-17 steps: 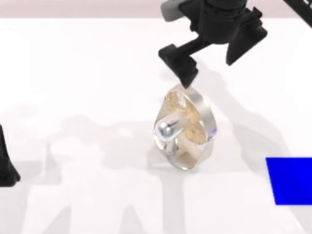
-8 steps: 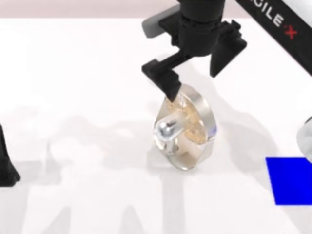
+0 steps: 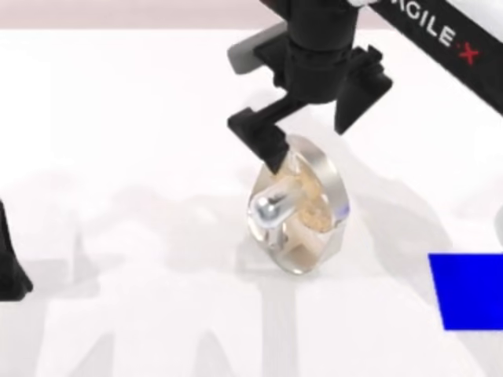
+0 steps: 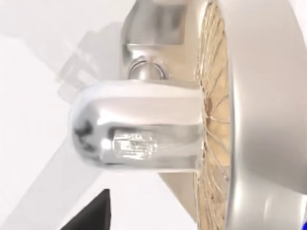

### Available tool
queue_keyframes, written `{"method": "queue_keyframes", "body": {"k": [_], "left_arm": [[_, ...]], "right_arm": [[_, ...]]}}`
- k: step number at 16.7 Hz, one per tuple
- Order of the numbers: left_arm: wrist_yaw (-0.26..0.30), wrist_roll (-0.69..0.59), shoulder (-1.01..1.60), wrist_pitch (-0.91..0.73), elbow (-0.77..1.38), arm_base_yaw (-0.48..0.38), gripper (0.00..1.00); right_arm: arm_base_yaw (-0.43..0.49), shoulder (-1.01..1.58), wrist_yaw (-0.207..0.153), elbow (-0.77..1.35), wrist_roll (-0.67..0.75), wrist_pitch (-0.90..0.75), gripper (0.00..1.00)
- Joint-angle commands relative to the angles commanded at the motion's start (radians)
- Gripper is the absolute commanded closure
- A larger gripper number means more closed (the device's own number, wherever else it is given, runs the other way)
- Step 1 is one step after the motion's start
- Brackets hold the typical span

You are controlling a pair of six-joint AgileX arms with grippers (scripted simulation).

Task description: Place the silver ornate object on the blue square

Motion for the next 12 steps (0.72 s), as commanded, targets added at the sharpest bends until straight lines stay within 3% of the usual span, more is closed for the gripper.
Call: {"method": "queue_keyframes", "body": {"k": [5,10,12], "left_arm": [[0.0,0.0,0.0,0.0,0.0,0.0,0.0],[0.0,0.0,0.0,0.0,0.0,0.0,0.0],[0.0,0.0,0.0,0.0,0.0,0.0,0.0]], "right_arm": [[0.002,-0.068,-0.001,-0.235,0.003,0.163,0.0],[0.003,-0.076,-0.001,-0.263,0.003,0.187,0.0],[0.003,-0.076,-0.001,-0.263,0.003,0.187,0.15]]}}
